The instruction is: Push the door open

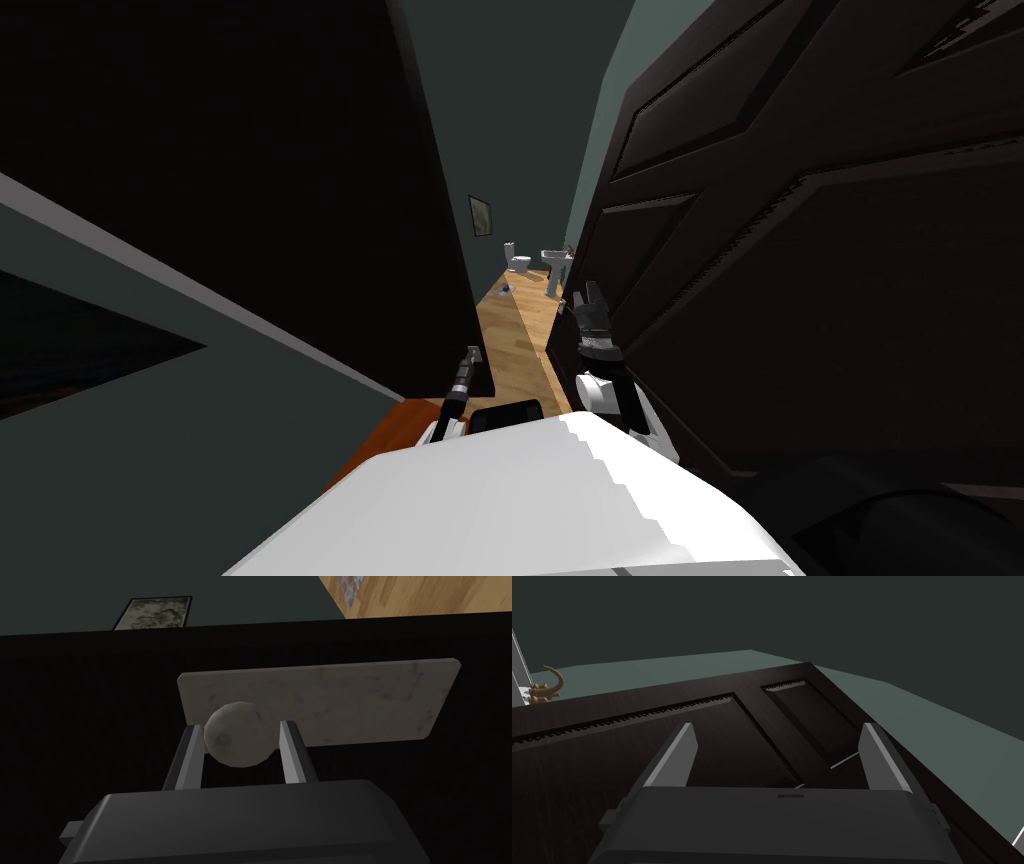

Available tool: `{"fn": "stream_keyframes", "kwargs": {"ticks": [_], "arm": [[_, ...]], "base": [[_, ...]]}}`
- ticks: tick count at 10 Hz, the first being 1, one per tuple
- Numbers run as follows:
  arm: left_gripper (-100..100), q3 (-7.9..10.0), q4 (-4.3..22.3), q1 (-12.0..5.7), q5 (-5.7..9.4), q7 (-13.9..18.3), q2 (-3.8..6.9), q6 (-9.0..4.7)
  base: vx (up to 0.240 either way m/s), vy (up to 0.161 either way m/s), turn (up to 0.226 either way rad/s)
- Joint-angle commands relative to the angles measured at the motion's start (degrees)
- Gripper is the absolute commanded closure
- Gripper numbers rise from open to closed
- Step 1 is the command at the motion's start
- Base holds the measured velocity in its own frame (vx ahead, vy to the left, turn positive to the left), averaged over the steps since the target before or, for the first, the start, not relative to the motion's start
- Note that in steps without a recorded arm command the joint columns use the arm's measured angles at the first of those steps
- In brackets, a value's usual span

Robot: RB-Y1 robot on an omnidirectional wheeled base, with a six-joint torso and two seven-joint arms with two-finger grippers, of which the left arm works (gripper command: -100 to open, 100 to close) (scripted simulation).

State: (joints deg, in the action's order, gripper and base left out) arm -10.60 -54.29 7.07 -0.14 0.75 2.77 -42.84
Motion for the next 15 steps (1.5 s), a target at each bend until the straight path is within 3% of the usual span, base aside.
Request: {"fn": "stream_keyframes", "kwargs": {"ticks": [1,9,10,13,15], "arm": [[100,0.06,-0.12,-0.06,0.04,0.04,0.01,-0.15],[100,4.31,0.63,-0.79,1.79,-2.04,1.20,0.12],[-100,3.84,0.47,-0.56,1.89,-1.58,1.26,0.12],[-100,3.86,-0.12,-0.16,2.14,-1.51,0.88,0.43],[-100,3.87,-0.81,0.29,2.43,-1.44,-0.08,0.79]], "base": [[0.000,0.000,0.000],[0.178,-0.038,0.060],[-0.048,-0.079,0.092],[-0.199,-0.069,0.041],[-0.228,-0.081,0.061]]}}
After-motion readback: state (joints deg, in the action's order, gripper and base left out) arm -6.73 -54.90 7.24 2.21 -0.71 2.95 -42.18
